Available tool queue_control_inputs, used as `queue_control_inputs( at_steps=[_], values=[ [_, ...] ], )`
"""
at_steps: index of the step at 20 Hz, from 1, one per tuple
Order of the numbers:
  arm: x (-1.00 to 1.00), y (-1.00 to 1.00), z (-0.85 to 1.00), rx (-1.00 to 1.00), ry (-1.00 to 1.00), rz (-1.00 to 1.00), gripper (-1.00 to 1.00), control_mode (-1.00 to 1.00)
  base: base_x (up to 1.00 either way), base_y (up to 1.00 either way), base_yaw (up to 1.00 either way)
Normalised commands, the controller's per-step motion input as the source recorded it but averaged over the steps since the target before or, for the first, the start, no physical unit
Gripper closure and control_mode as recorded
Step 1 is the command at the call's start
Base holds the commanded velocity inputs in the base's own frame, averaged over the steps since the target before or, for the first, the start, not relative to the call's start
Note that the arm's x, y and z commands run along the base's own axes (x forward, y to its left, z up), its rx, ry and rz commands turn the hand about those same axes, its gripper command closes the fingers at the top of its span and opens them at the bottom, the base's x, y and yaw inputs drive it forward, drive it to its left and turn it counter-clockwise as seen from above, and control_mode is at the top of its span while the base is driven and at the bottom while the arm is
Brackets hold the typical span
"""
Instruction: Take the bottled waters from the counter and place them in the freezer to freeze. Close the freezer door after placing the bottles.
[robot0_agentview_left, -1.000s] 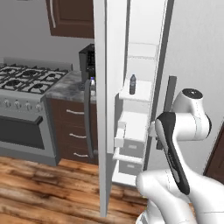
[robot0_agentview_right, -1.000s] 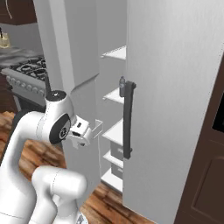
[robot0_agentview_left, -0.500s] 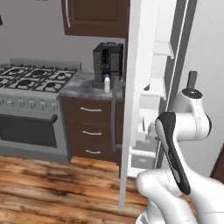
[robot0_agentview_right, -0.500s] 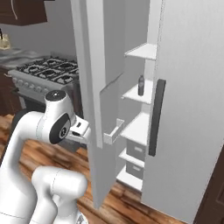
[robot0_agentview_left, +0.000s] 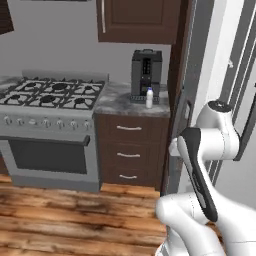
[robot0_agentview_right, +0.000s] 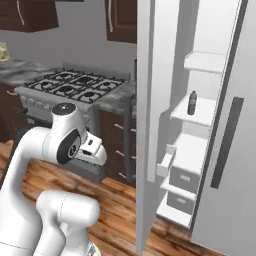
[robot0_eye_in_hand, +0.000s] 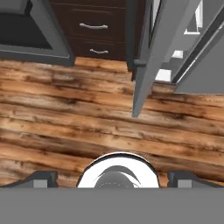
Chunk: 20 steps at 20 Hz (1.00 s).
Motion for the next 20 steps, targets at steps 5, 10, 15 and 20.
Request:
queue_control_inputs(
  at_steps=[5, 10, 15, 20],
  values=[
    [0.00, 0.00, 0.00, 0.00, 0.00, 0.00, -1.00, 1.00, 0.24, 0.92, -0.31],
    [0.00, 0.00, 0.00, 0.00, 0.00, 0.00, -1.00, 1.00, 0.65, 0.69, -0.42],
    [0.00, 0.00, 0.00, 0.00, 0.00, 0.00, -1.00, 1.00, 0.85, 0.55, -0.56],
    [0.00, 0.00, 0.00, 0.00, 0.00, 0.00, -1.00, 1.00, 0.90, 0.58, -0.59]
  ],
)
